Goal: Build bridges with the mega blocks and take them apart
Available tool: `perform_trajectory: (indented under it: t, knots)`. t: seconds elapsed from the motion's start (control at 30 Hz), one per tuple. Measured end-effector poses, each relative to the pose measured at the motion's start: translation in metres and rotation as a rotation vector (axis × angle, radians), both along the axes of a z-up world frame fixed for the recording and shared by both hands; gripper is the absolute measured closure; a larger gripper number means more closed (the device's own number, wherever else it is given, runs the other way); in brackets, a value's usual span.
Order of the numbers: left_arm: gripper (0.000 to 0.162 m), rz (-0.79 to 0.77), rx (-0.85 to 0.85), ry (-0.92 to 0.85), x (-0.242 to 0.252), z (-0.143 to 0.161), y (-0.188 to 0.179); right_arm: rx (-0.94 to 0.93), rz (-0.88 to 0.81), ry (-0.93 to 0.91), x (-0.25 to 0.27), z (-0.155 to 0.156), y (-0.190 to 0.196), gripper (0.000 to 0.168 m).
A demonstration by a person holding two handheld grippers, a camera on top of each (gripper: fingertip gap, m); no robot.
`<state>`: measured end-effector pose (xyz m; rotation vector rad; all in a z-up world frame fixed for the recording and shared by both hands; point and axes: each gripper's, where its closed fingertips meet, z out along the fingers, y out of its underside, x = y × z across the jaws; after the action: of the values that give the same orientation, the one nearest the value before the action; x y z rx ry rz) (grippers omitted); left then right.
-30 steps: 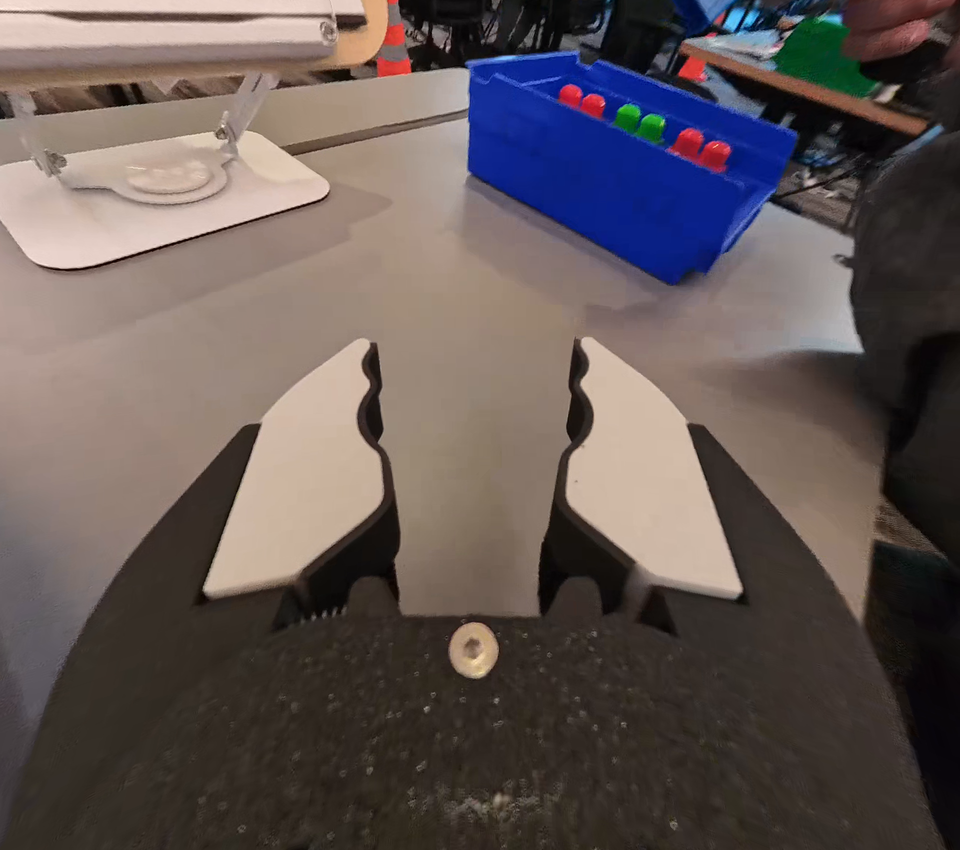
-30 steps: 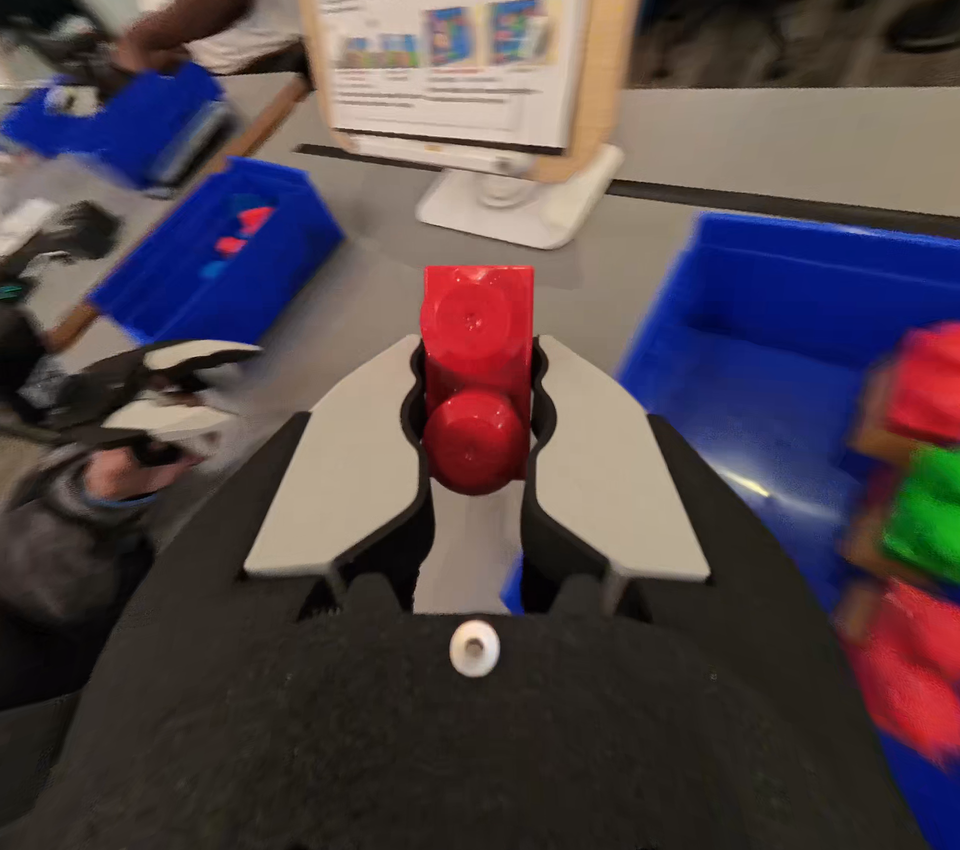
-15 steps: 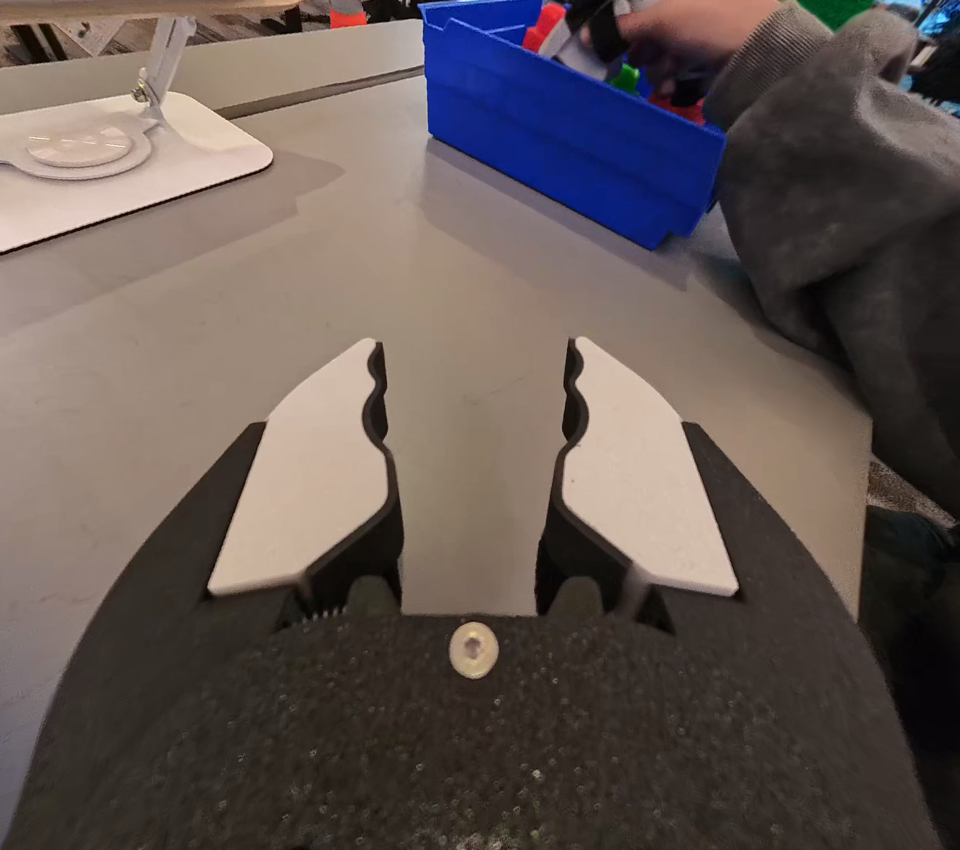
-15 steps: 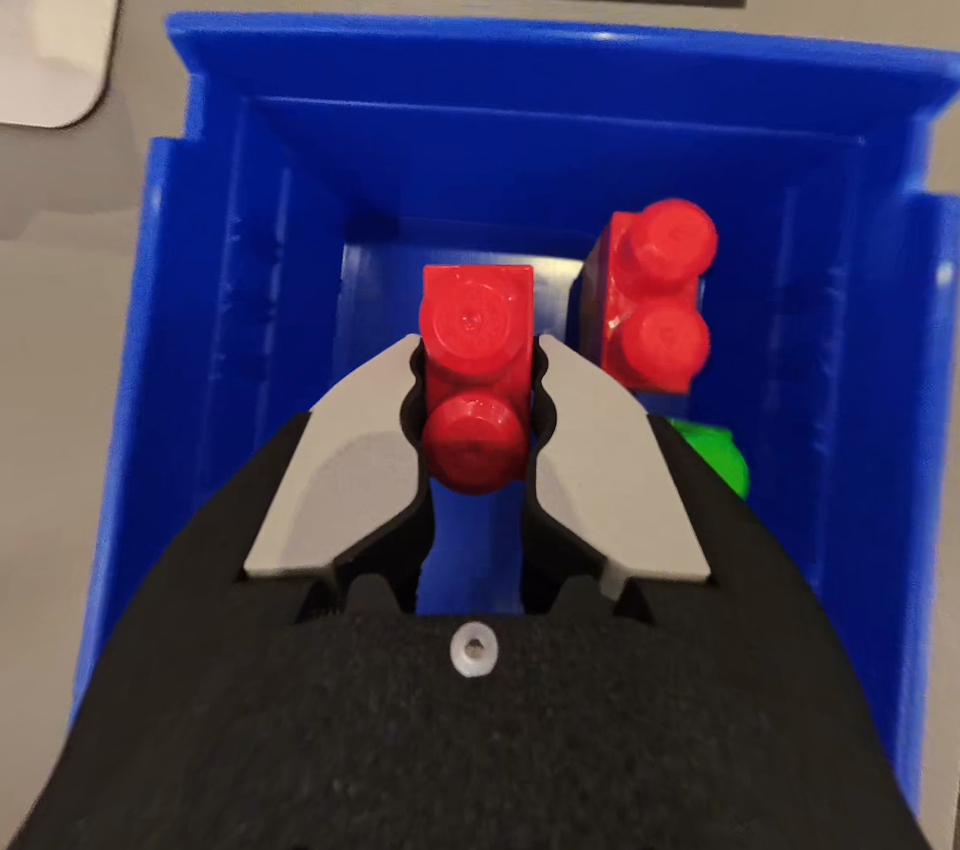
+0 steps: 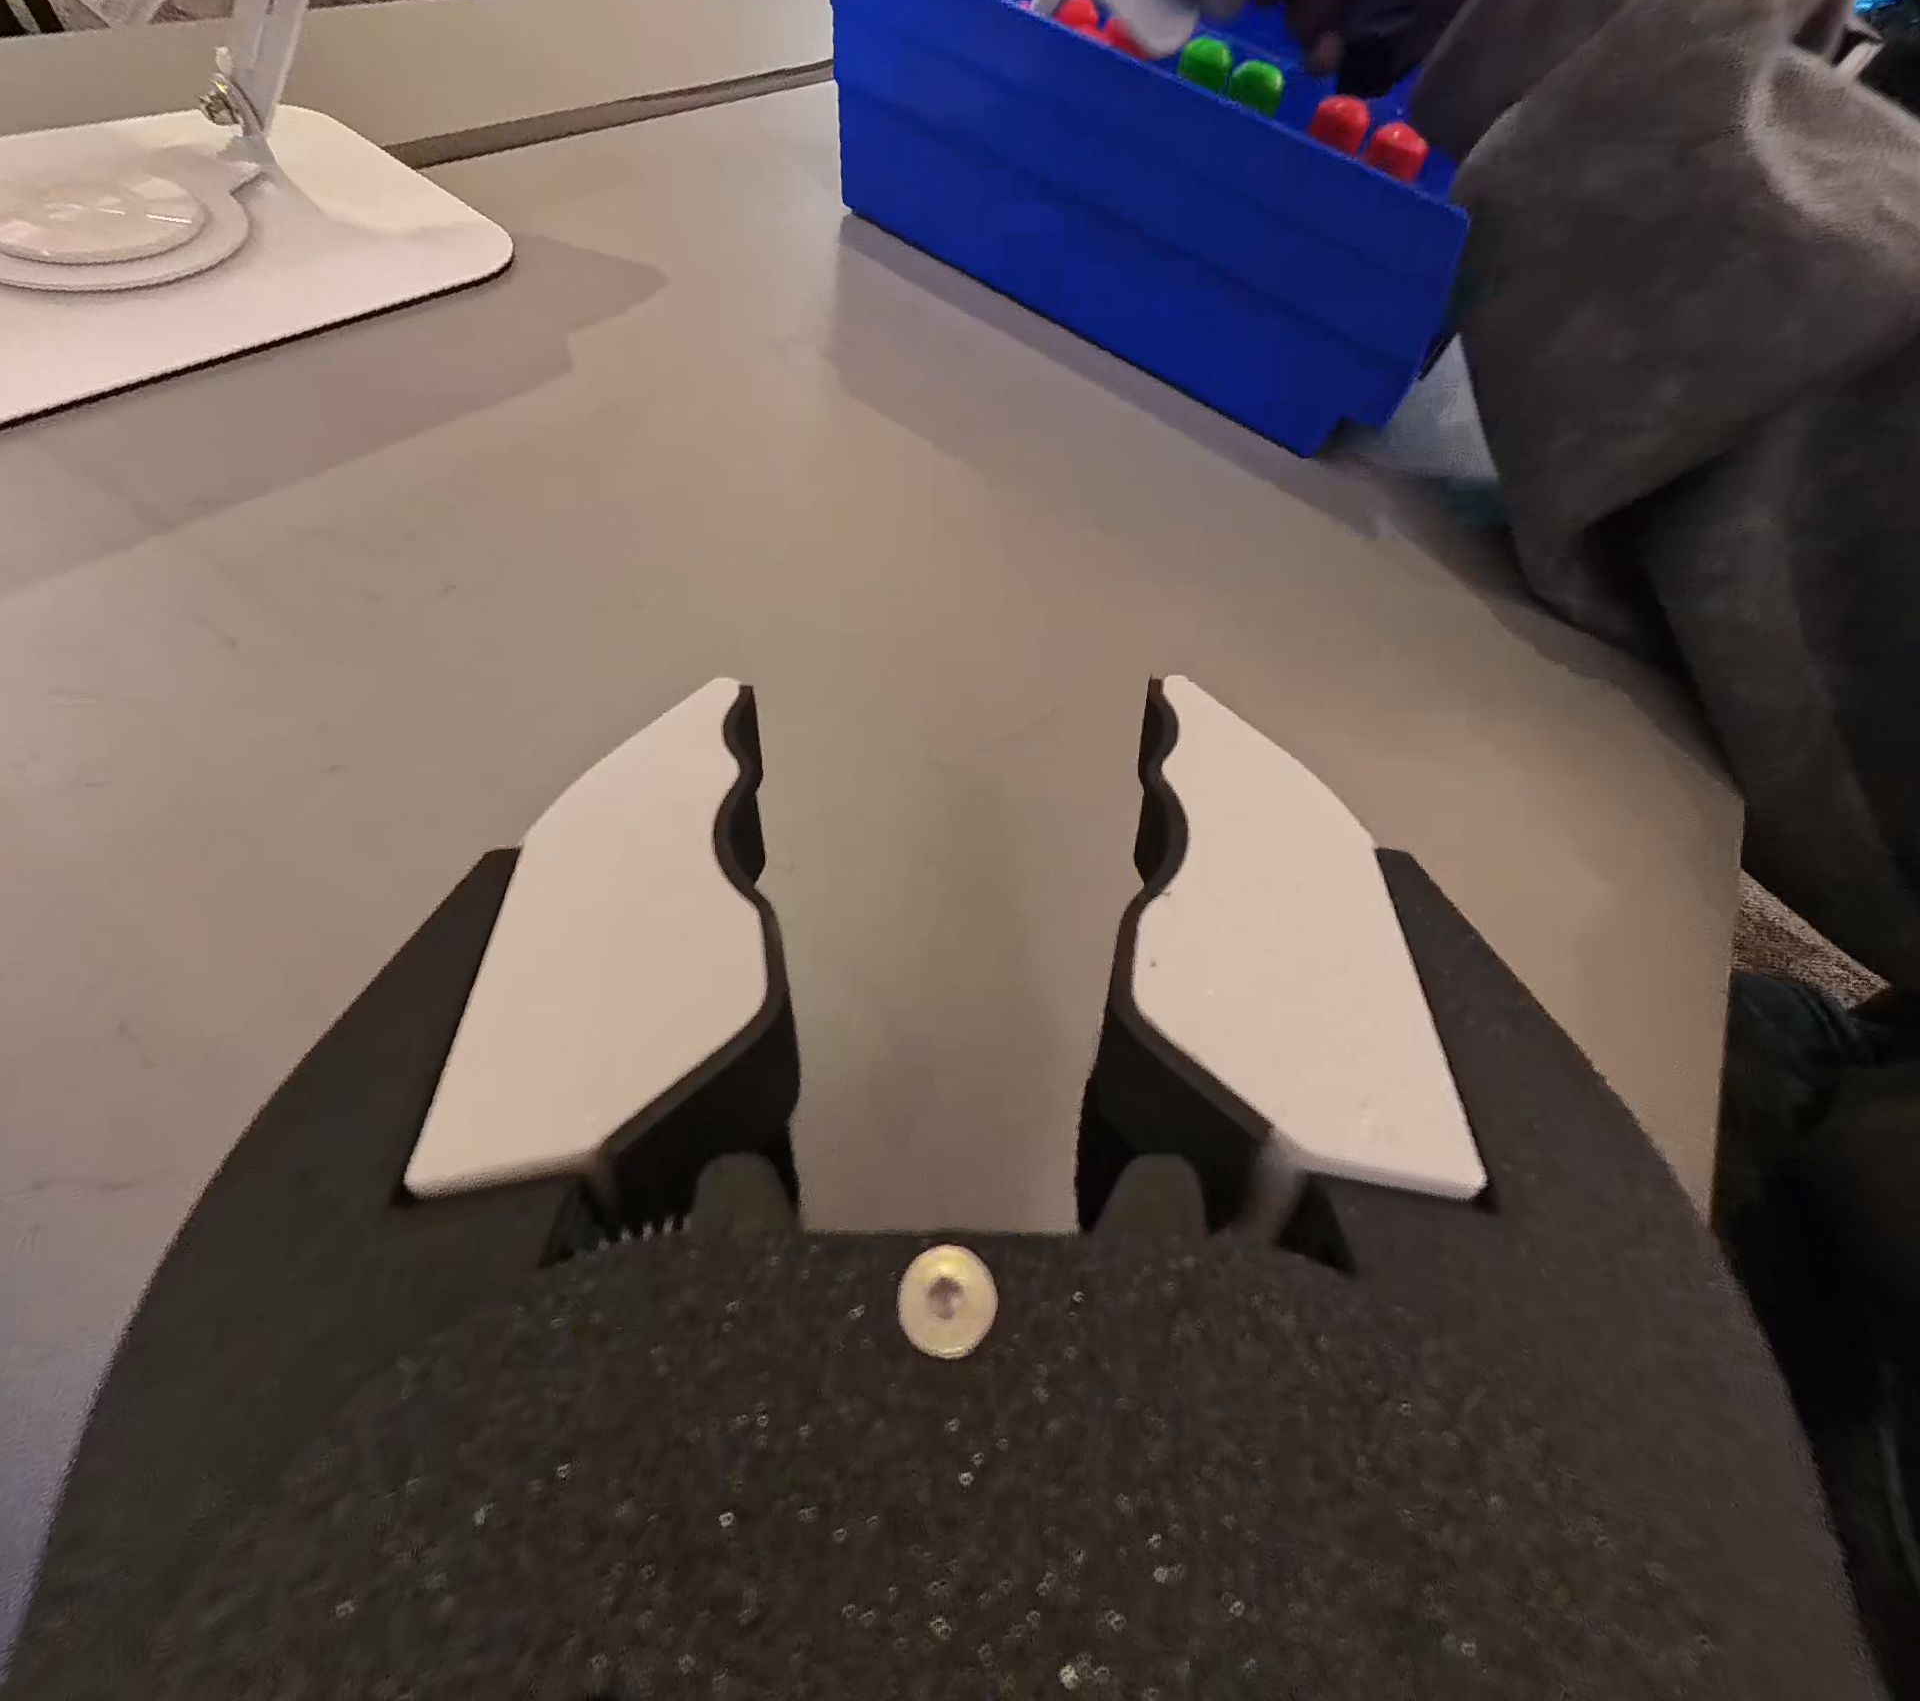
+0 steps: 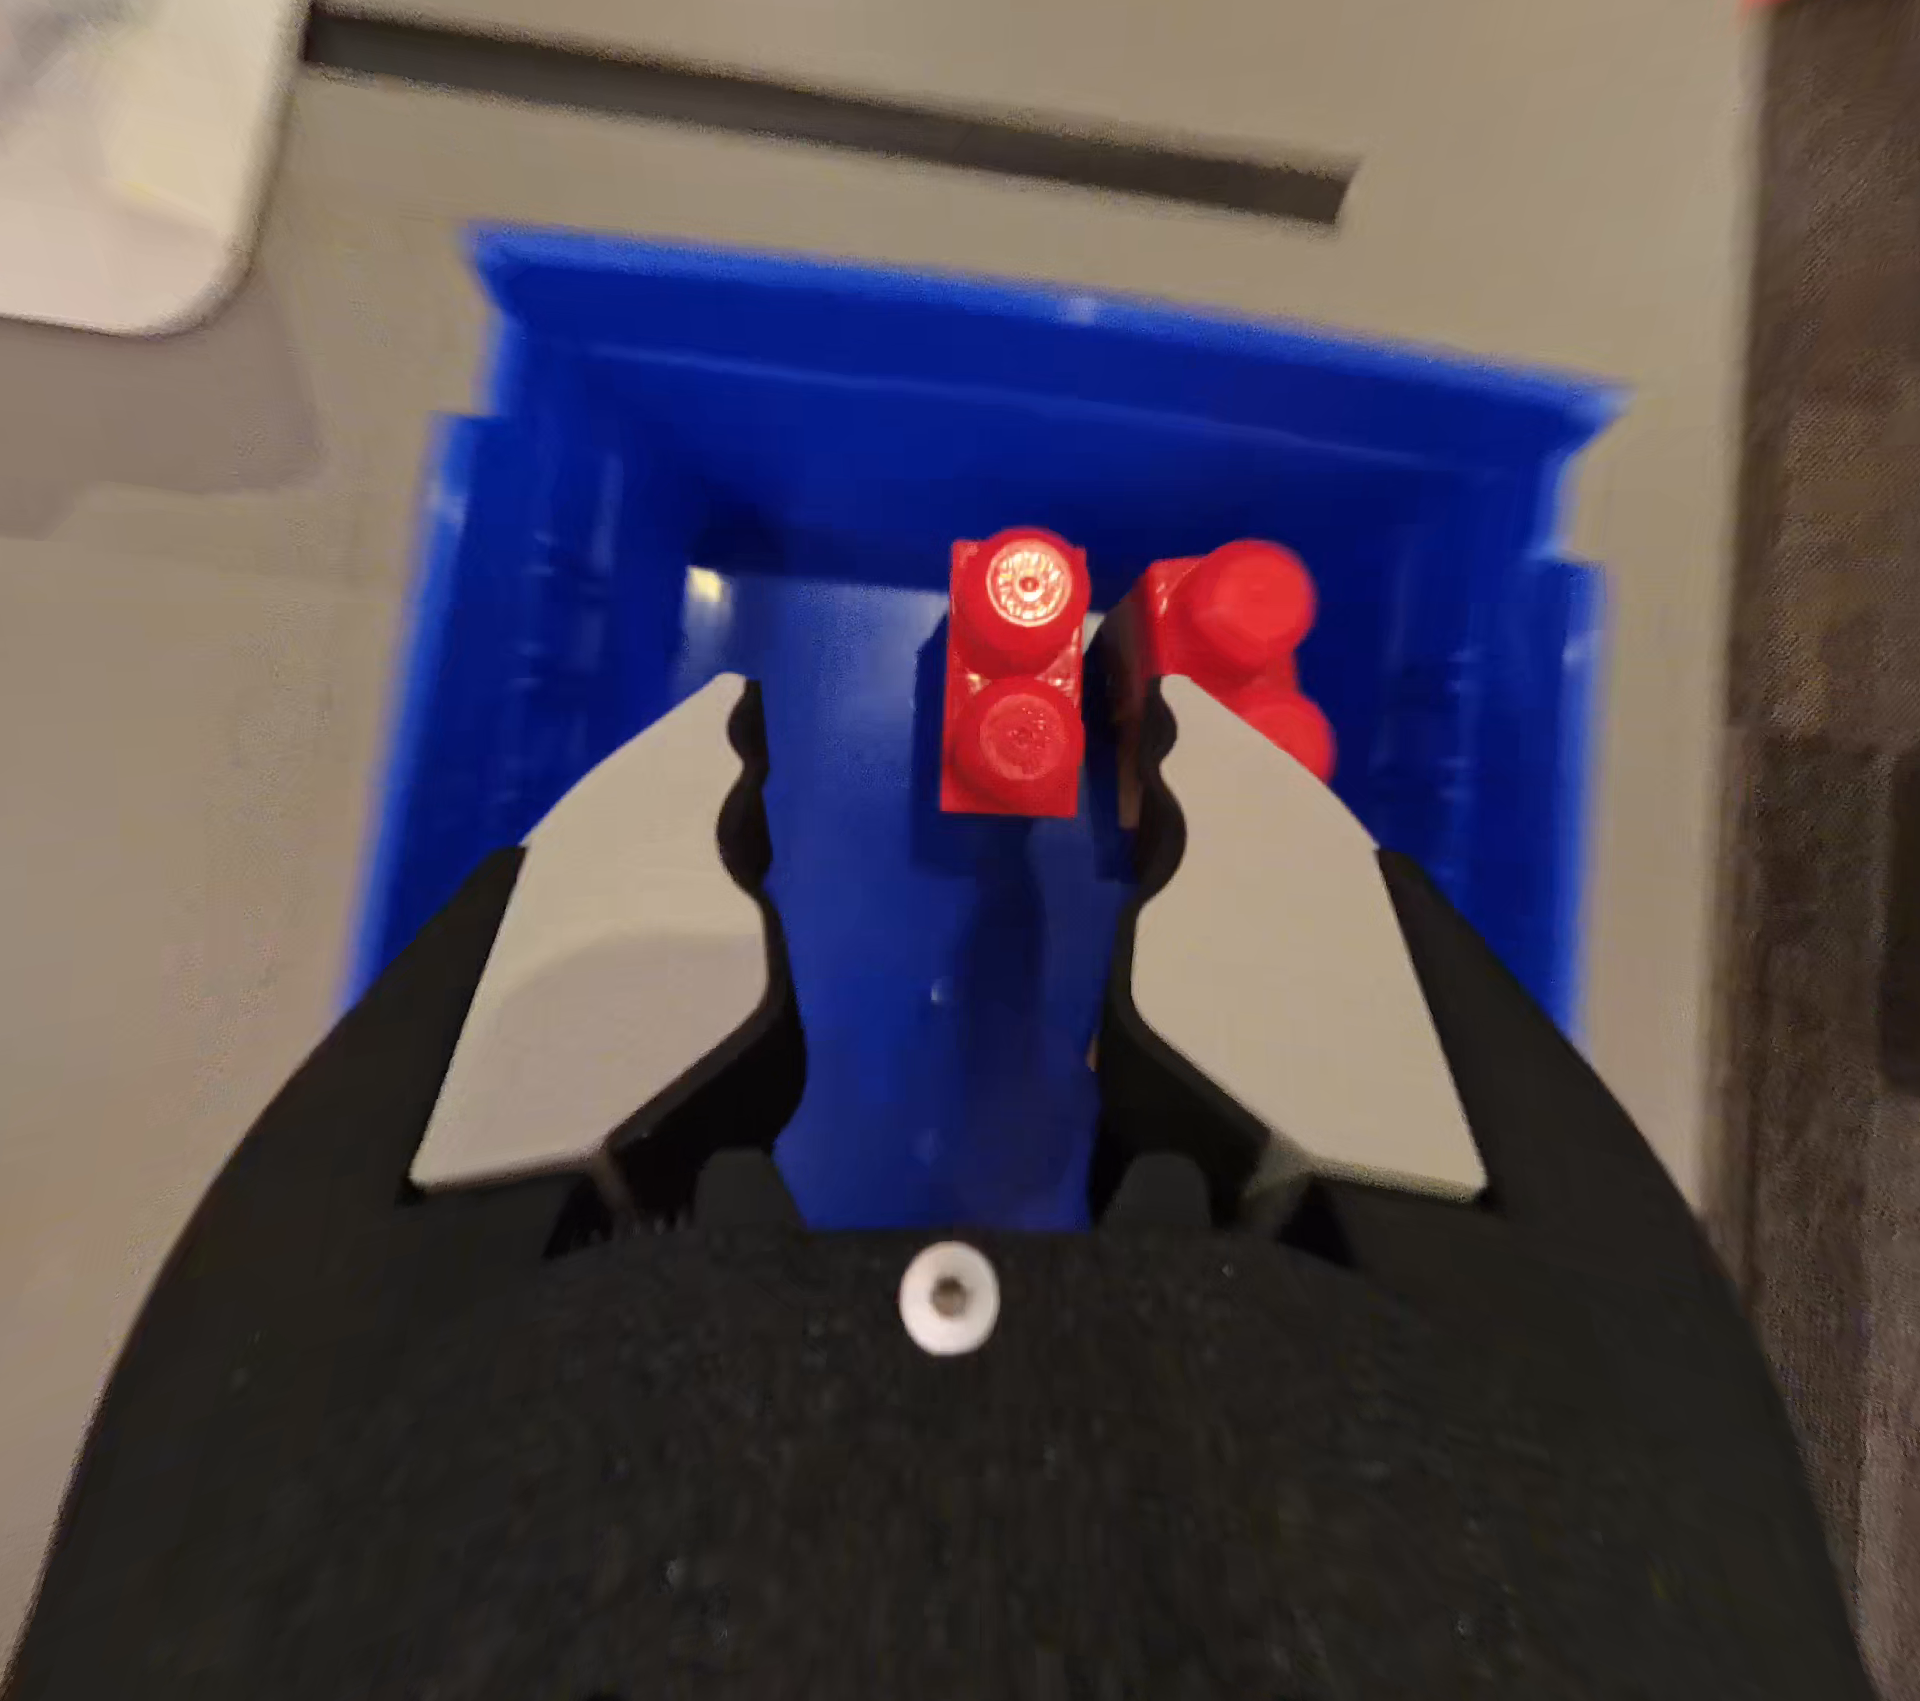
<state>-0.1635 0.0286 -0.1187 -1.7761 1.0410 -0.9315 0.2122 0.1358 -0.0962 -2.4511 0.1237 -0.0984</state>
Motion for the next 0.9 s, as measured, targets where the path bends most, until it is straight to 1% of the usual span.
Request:
perform_trajectory:
  t: [0.07, 0.13, 0.17, 0.2, 0.27, 0.3, 0.33, 0.4, 0.43, 0.5, 0.57, 0.67, 0.77, 0.83, 0.9]
  knots:
    - [0.092, 0.006, 0.016, -0.017, -0.001, 0.006, 0.001, 0.199, 0.031, -0.065, -0.011, 0.062, -0.014, 0.100]
    - [0.091, 0.034, 0.047, -0.025, -0.005, 0.012, 0.005, 0.464, 0.103, -0.135, -0.032, 0.128, -0.035, 0.103]
    - [0.091, 0.047, 0.059, -0.027, -0.007, 0.015, 0.007, 0.599, 0.141, -0.145, -0.047, 0.154, -0.047, 0.105]
    - [0.090, 0.064, 0.068, -0.027, -0.009, 0.017, 0.008, 0.725, 0.209, -0.115, -0.071, 0.174, -0.059, 0.107]
    - [0.088, 0.104, 0.076, -0.030, -0.014, 0.023, 0.012, 0.932, 0.356, 0.035, -0.128, 0.192, -0.081, 0.109]
    - [0.088, 0.122, 0.076, -0.036, -0.016, 0.026, 0.013, 0.996, 0.420, 0.136, -0.157, 0.191, -0.090, 0.109]
    - [0.087, 0.141, 0.072, -0.043, -0.018, 0.029, 0.015, 1.013, 0.460, 0.234, -0.183, 0.180, -0.096, 0.108]
    - [0.085, 0.169, 0.054, -0.055, -0.022, 0.031, 0.015, 0.963, 0.500, 0.368, -0.229, 0.144, -0.098, 0.101]
    - [0.085, 0.181, 0.042, -0.060, -0.024, 0.031, 0.015, 0.941, 0.511, 0.394, -0.247, 0.124, -0.097, 0.101]
    - [0.085, 0.192, 0.019, -0.065, -0.027, 0.027, 0.010, 0.896, 0.514, 0.394, -0.277, 0.087, -0.094, 0.092]
    - [0.087, 0.208, 0.010, -0.055, -0.031, 0.021, 0.005, 0.879, 0.525, 0.352, -0.296, 0.060, -0.093, 0.094]
    - [0.089, 0.220, 0.029, -0.020, -0.036, 0.011, -0.006, 0.855, 0.546, 0.265, -0.309, 0.030, -0.090, 0.095]
    - [0.090, 0.225, 0.061, 0.012, -0.039, 0.006, -0.011, 0.831, 0.550, 0.231, -0.312, 0.012, -0.086, 0.098]
    - [0.090, 0.217, 0.064, 0.018, -0.037, 0.005, -0.013, 0.820, 0.563, 0.265, -0.316, 0.009, -0.085, 0.098]
    - [0.090, 0.212, 0.065, 0.030, -0.037, 0.002, -0.013, 0.816, 0.574, 0.240, -0.318, 0.007, -0.084, 0.098]
